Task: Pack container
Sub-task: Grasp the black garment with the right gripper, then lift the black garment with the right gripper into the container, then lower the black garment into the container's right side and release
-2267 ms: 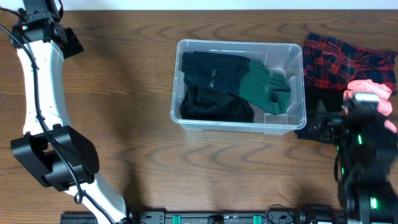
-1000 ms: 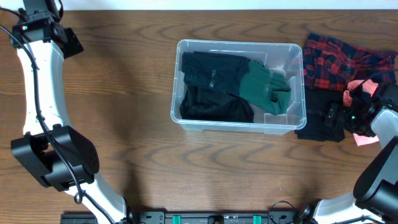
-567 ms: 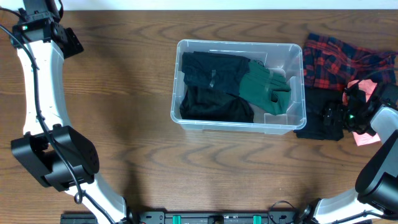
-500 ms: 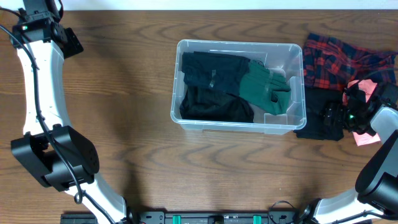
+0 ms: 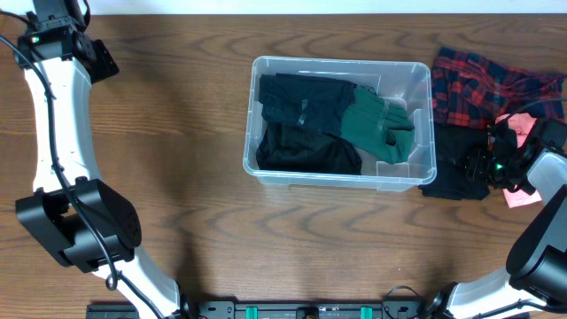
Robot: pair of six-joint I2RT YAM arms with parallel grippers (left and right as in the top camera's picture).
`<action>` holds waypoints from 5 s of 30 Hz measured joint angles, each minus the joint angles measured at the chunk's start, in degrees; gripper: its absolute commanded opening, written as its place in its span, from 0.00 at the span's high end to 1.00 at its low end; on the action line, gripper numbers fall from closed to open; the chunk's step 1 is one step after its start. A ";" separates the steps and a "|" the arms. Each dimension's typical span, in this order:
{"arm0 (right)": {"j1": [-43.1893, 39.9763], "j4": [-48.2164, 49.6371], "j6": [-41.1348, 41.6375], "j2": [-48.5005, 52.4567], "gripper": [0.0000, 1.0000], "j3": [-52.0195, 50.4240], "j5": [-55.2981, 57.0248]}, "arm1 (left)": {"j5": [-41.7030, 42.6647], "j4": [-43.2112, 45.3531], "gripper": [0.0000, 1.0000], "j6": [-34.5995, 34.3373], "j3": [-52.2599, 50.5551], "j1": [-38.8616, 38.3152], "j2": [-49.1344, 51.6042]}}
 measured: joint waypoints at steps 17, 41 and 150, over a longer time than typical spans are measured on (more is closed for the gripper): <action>-0.02 -0.63 -0.09 -0.02 0.99 0.20 -2.23 | 0.00 0.00 0.02 -0.02 0.00 0.00 0.00; 0.24 -20.04 6.82 -17.79 0.99 14.75 -8.74 | 0.00 0.00 0.02 -0.02 0.00 0.00 0.00; 36.37 -12.26 20.90 -20.87 0.22 3.93 7.67 | 0.00 0.00 0.02 -0.02 0.00 0.00 0.00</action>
